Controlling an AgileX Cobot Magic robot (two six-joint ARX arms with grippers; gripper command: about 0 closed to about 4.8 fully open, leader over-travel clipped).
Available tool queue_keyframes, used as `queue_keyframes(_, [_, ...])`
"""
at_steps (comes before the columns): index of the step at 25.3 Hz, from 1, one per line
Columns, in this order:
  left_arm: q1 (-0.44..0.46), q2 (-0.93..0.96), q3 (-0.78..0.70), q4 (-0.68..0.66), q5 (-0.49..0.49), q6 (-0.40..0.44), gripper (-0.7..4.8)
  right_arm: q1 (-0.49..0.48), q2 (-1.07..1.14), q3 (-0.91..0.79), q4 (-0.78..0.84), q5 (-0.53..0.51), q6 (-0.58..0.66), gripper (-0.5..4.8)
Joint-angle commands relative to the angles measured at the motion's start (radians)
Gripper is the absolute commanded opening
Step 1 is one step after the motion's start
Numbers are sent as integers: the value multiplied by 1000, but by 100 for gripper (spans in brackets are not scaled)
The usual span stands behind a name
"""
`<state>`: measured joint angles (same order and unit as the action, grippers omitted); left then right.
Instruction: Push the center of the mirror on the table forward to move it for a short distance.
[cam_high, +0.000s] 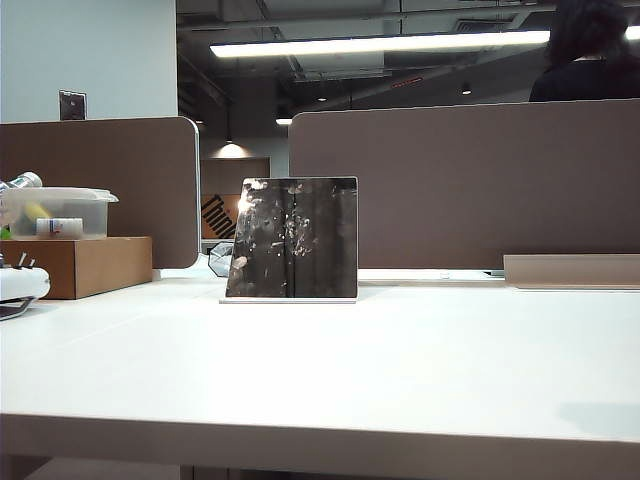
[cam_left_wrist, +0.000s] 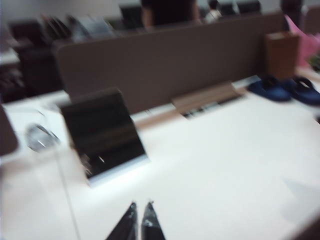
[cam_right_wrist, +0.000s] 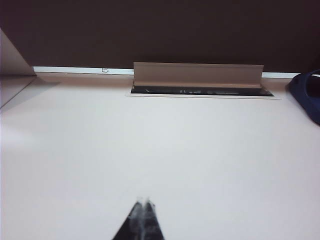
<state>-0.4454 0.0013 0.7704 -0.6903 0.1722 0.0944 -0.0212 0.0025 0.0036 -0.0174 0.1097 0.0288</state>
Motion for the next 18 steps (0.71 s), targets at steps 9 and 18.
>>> queue_keyframes(9, [401,2,-406,392,84,-97,21,0,1,-4,14,1,0,-5])
queue_keyframes(18, [498,2,-676,747,59,-110,21,0,1,-4,13,2,0,-5])
